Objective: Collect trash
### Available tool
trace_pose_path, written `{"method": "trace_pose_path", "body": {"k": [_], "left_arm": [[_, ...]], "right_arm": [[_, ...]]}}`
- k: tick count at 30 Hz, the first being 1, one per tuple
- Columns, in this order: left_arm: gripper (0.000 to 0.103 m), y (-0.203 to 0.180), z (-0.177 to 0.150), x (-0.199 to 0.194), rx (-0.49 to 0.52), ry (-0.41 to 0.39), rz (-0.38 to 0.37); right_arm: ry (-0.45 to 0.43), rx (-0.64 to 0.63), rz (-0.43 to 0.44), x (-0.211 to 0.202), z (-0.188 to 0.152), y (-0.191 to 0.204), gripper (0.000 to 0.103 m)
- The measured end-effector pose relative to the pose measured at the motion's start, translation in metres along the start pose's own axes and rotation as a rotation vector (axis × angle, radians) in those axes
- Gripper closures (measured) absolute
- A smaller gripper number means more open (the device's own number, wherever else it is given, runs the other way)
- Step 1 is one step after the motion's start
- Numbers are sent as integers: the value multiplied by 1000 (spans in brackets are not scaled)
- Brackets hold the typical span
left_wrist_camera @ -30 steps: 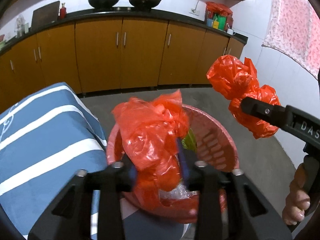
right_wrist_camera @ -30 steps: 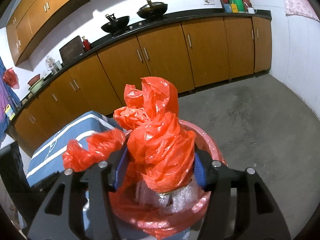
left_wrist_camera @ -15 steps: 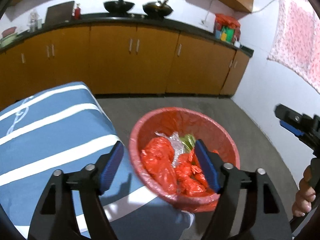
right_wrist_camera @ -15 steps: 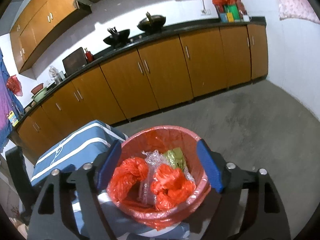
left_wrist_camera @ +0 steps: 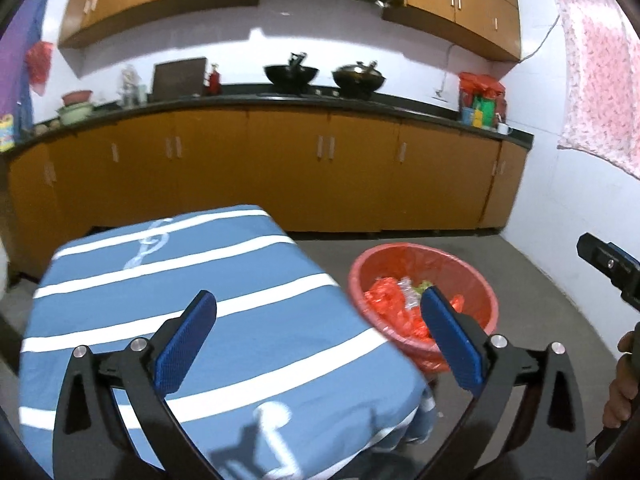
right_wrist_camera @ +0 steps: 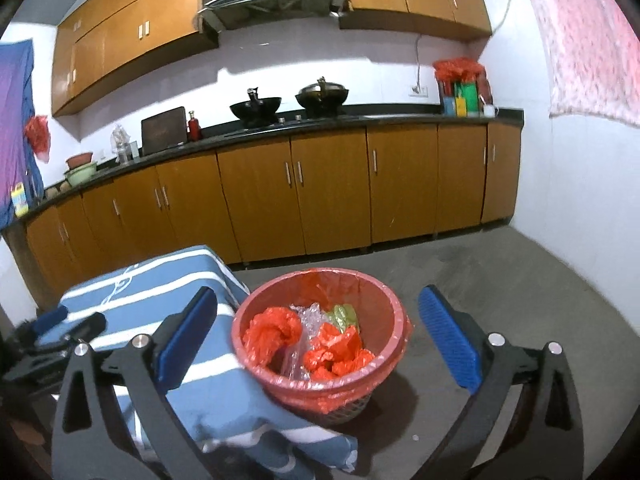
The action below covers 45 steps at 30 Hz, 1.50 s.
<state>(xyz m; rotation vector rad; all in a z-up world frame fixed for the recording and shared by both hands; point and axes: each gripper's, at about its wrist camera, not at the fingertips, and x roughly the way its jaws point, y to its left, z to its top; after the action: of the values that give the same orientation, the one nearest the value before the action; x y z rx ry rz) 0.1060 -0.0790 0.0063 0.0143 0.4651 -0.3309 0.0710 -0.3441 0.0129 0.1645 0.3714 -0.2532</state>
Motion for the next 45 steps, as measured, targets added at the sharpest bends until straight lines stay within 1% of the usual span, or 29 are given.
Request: {"method": "trace_pose_path", "body": {"k": [2, 6, 11, 17, 25, 32, 45], "left_arm": [[2, 5, -5, -15, 5, -25, 29], [2, 14, -19, -46, 34, -84, 111], [2, 19, -31, -74, 61, -134, 170], [2, 31, -42, -91, 9, -135, 161], [2, 29, -56, -110, 42, -178, 216], [2, 36, -60, -112, 21, -167, 221], [2, 35, -62, -112, 9, -163, 228]], "right_arm": [[-14, -28, -6, -14, -10, 12, 4], [-43, -57, -29, -36, -27, 28, 4], [-64, -73, -34, -56, -42, 40, 4], [-67, -70, -12, -73, -52, 46, 4], [-97, -125, -23, -89, -64, 63, 4], [-103, -134, -26, -94, -68, 67, 4], [-106, -127, -25, -96, -68, 66, 4]]}}
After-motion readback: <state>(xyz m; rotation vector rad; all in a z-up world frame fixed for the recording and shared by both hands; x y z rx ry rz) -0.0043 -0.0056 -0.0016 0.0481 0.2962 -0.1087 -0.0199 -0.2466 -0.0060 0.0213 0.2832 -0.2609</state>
